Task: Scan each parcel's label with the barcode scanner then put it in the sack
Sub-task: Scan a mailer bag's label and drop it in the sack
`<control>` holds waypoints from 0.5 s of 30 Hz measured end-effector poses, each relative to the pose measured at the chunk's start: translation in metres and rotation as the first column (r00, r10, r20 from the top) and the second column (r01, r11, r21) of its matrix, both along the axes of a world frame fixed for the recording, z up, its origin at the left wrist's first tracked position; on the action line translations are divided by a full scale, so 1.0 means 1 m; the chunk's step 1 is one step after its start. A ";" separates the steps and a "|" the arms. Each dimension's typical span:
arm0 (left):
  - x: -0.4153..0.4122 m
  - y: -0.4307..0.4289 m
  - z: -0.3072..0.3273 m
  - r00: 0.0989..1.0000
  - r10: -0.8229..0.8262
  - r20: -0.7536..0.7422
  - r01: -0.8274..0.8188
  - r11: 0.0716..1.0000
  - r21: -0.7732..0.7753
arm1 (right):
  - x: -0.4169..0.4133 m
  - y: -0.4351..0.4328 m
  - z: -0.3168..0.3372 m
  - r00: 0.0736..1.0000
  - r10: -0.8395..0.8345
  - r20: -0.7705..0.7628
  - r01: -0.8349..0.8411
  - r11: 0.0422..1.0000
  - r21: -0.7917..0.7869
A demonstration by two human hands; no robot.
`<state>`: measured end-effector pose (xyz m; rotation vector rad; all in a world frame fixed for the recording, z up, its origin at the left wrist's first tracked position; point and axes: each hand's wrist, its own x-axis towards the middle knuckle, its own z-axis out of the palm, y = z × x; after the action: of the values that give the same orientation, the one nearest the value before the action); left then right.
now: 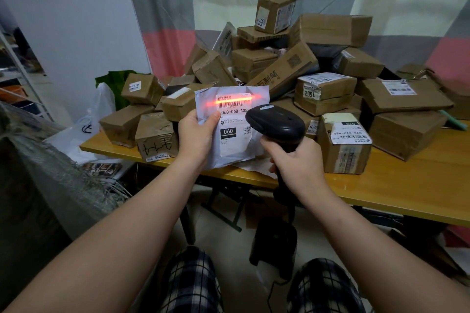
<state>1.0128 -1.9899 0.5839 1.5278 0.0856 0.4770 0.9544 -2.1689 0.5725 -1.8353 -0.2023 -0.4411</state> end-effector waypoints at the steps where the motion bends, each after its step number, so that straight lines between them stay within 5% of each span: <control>1: 0.001 0.000 0.000 1.000 0.000 0.001 0.000 1.000 -0.003 | 0.000 0.000 0.000 1.000 0.004 -0.006 -0.004 1.000 -0.001; 15: -0.017 0.003 0.001 0.988 -0.027 0.155 0.039 0.996 -0.074 | -0.004 0.008 -0.007 0.998 0.063 0.028 -0.064 0.995 0.073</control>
<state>0.9960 -1.9870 0.5849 1.4101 -0.0404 0.5575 0.9506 -2.1608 0.5660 -1.7467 -0.2579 -0.4222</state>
